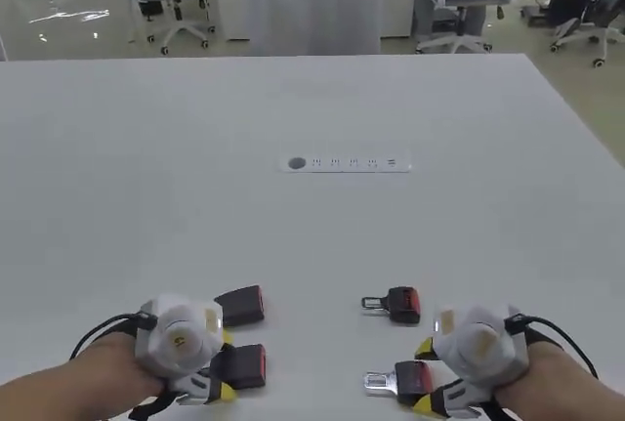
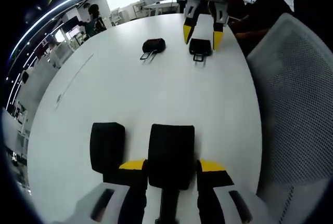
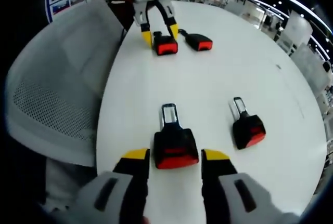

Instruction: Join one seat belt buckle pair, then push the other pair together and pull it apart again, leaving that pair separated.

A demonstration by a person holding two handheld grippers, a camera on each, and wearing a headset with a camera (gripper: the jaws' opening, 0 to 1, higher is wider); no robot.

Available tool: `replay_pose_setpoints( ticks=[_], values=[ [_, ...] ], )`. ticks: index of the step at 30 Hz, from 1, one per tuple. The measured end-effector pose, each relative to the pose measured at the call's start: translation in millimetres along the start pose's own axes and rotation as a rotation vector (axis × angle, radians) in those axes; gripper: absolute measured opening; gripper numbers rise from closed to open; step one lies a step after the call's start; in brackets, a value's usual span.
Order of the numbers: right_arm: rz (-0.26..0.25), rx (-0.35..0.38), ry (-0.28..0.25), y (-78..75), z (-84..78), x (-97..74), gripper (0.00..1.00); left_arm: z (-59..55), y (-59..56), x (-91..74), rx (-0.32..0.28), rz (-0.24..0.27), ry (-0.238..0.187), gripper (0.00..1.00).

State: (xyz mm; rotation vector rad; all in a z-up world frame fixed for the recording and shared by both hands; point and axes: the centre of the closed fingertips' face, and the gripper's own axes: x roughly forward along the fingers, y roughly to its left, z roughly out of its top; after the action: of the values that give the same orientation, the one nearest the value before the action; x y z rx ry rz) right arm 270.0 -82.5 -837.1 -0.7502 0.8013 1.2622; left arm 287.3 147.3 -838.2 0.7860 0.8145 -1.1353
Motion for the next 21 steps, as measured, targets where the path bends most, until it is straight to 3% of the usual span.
replay_pose_setpoints(
  ticks=[2,12,14,21],
  values=[
    [0.009,-0.003,0.002,1.8,0.6,0.3,0.35,-2.5,2.7,0.0,0.016,0.012,0.016,0.34],
    [0.027,-0.035,0.033,2.9,-3.9,6.8,0.35,0.1,0.1,0.1,0.084,-0.021,0.015,0.34],
    [0.031,0.006,0.024,1.0,-3.7,7.5,0.35,0.4,-0.1,0.4,0.092,-0.027,0.018,0.33],
    [0.045,0.001,0.020,2.5,-4.0,7.5,0.35,1.9,-1.4,2.3,0.129,-0.059,0.045,0.33]
  ],
)
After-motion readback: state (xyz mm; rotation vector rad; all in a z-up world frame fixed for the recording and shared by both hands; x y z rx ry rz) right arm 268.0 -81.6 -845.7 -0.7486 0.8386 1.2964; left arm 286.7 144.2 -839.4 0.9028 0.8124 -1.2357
